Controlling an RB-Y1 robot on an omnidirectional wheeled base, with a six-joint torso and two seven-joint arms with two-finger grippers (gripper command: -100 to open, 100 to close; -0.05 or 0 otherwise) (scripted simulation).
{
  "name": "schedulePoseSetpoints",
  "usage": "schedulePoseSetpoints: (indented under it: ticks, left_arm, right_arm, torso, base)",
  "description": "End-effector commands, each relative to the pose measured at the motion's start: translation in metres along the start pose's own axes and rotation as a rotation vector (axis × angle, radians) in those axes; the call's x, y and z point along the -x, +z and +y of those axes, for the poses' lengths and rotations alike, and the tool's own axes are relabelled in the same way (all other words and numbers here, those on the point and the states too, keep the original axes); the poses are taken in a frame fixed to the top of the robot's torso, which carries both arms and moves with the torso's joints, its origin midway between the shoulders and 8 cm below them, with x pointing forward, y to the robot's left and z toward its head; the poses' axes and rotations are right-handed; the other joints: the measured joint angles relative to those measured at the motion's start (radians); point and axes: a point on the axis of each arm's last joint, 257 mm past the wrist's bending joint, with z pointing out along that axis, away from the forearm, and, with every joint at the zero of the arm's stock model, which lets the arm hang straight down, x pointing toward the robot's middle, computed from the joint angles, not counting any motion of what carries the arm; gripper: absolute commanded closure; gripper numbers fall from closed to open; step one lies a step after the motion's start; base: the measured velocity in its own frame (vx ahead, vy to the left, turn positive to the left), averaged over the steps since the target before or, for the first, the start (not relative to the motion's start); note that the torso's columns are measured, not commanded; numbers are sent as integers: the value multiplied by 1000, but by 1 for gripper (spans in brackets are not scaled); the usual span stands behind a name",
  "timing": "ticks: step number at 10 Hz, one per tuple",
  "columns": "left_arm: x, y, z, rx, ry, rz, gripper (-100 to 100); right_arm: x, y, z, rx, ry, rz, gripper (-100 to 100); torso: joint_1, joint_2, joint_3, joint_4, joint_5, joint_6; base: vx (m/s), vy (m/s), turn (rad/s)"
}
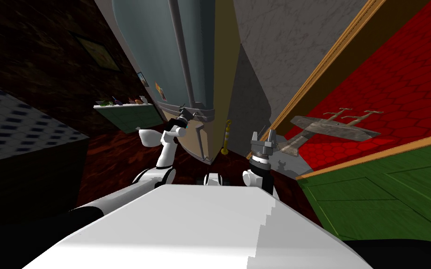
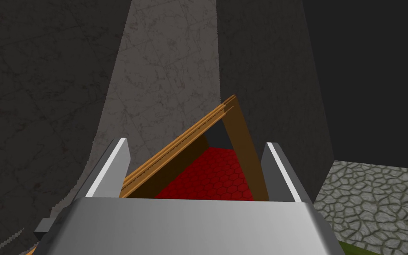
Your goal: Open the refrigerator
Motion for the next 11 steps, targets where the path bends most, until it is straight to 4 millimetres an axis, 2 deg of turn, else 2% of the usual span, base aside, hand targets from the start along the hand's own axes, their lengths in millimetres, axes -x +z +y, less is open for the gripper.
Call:
schedulePoseSetpoints:
  ticks: [1,4,11]
  left_arm:
    - [-8,15,-2,17,-27,-1,-100]
    - [-3,36,-1,67,-81,-43,-100]
    - [-4,67,8,174,-173,-117,-100]
  right_arm:
    - [0,0,0,0,0,0,0]
    - [0,0,0,0,0,0,0]
    - [0,0,0,0,0,0,0]
  torso:
    - [1,1,0,1,0,1]
    - [1,3,2,0,1,-2]
    - [8,3,2,-1,4,-7]
  base:
    - [-55,-12,-10]
    - [-81,-31,30]
    - [-88,-31,34]
